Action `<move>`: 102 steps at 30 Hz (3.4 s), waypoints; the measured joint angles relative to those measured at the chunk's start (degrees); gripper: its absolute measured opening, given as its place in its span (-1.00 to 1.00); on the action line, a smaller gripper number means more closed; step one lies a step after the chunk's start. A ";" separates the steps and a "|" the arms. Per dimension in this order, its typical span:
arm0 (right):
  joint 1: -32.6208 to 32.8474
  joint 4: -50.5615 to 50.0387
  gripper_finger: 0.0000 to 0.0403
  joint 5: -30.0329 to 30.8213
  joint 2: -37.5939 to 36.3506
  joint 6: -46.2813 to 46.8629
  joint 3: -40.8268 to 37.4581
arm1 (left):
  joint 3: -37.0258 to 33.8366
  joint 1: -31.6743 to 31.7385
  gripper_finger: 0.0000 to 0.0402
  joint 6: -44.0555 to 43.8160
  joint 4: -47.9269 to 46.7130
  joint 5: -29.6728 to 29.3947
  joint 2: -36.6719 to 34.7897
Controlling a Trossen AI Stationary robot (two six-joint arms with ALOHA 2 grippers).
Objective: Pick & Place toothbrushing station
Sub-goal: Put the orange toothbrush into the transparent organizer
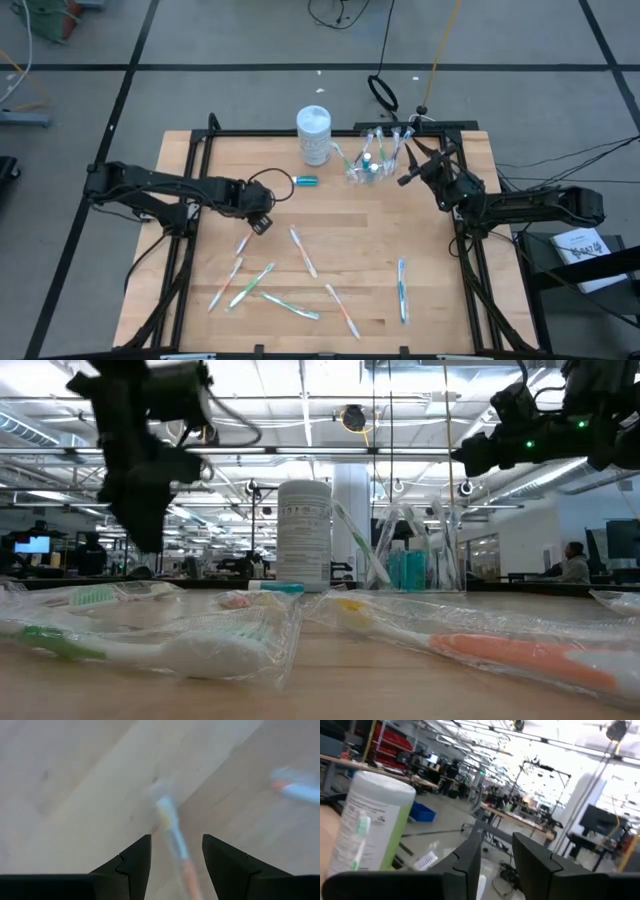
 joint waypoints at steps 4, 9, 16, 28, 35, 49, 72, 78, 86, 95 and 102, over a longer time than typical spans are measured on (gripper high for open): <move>-0.02 0.84 -0.49 -3.09 0.02 -0.14 0.00 | -4.60 0.00 -0.08 -2.24 0.73 0.62 0.01; -0.02 1.27 -0.49 -4.55 0.02 -0.07 0.00 | -9.52 0.00 -0.08 -1.42 9.57 5.17 0.03; -0.05 1.30 -0.49 -4.51 0.00 0.03 0.00 | -11.05 0.03 -0.08 0.41 14.23 6.62 0.01; -0.05 1.28 -0.49 -4.54 0.01 0.07 0.00 | -10.72 1.71 -0.08 5.92 16.52 5.76 5.56; -0.05 1.26 -0.49 -4.55 0.02 0.07 0.00 | -10.70 3.07 -0.29 8.40 17.89 5.75 7.08; -0.05 1.30 -0.49 -4.59 0.02 1.38 0.00 | -6.17 4.56 -0.92 15.84 36.08 -1.89 6.02; -0.05 2.20 -0.49 -4.61 0.04 1.60 0.00 | 7.64 9.37 -0.98 44.94 113.80 -2.51 26.04; -0.05 2.17 -0.49 -4.64 0.04 1.60 0.00 | 19.89 11.76 -0.97 48.89 113.32 -2.48 37.59; -0.09 2.16 -0.49 -4.62 0.04 1.56 0.00 | 27.09 13.31 -0.96 46.13 104.54 -2.81 46.47; -0.09 2.13 -0.49 -4.64 0.04 1.56 0.00 | 27.05 13.19 -0.94 46.12 98.21 -7.44 47.51; -0.09 2.13 -0.49 -4.64 0.04 1.56 0.00 | 27.03 11.47 -0.99 49.59 91.39 -6.99 47.45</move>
